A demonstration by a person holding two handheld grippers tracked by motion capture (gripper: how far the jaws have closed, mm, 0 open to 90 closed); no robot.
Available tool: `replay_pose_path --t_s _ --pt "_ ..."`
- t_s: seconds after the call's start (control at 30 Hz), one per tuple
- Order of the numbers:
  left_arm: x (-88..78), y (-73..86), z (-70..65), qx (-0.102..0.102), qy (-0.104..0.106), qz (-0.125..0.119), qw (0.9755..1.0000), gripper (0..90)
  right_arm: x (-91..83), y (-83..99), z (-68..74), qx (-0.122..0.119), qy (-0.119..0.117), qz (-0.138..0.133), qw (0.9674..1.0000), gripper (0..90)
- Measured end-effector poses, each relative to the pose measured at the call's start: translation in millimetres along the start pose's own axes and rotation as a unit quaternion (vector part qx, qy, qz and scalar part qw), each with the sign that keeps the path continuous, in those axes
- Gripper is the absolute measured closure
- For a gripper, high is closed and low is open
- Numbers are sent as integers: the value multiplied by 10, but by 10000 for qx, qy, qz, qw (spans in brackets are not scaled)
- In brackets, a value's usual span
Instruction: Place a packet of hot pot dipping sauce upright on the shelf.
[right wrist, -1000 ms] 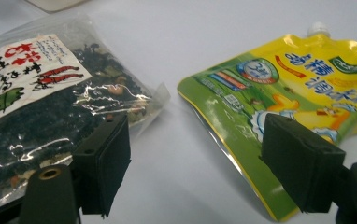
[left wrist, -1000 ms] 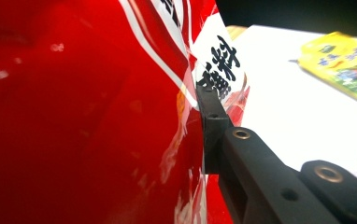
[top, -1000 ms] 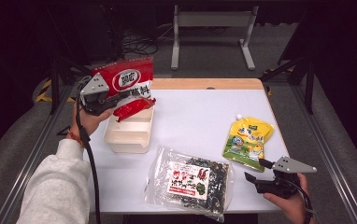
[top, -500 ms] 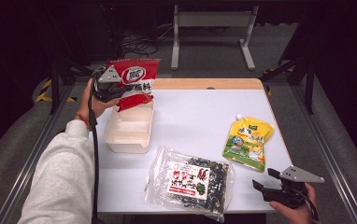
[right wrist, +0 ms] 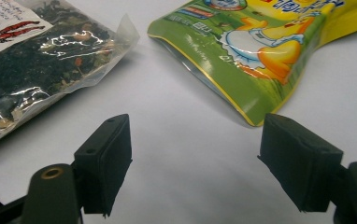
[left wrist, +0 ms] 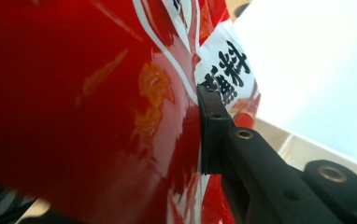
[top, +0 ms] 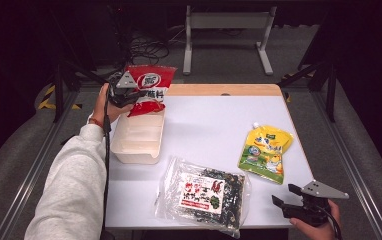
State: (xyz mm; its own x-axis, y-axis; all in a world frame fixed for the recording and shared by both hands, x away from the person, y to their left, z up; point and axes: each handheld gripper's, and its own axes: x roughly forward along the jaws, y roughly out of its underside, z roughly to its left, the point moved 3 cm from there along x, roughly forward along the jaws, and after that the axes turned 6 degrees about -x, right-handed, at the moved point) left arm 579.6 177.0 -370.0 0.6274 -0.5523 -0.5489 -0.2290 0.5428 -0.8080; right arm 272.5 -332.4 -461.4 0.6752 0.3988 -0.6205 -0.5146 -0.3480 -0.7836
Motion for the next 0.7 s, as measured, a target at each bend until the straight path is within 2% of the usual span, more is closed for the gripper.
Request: replay_pose_path --t_s 0.03,0.07,0.1,0.13,0.17,0.27,0.37,0.47,0.57,0.63,0.7 --pt "0 0 0 0 0 0 10000 849 0 0 0 0 0 0 10000 252" --pt "7 4 17 -80 -142 -56 9999 807 24 -12 20 -41 -38 10 10000 251" --pt "9 12 15 -169 -118 -53 9998 745 34 -17 32 -67 -66 25 10000 251" --pt "12 23 6 -220 -15 -62 9997 761 42 -21 44 -91 -66 43 9999 250" --pt "12 23 6 -220 -15 -62 9997 782 42 -21 44 -91 -66 43 9999 250" --pt "44 68 -21 -404 88 75 9991 819 49 -33 73 -144 -131 31 9998 250" --pt "61 116 -16 -539 30 116 9985 849 45 -38 84 -167 -172 27 9997 247" --pt "67 186 -1 -728 112 176 9971 892 50 -35 92 -192 -195 44 9996 247" --pt "76 225 17 -873 165 143 9959 896 51 -39 102 -200 -208 49 9996 246" --pt "102 258 19 -844 125 283 9960 895 53 -43 106 -208 -204 47 9996 246" --pt "129 312 34 -959 155 326 9947 894 59 -46 115 -213 -218 50 9995 245"
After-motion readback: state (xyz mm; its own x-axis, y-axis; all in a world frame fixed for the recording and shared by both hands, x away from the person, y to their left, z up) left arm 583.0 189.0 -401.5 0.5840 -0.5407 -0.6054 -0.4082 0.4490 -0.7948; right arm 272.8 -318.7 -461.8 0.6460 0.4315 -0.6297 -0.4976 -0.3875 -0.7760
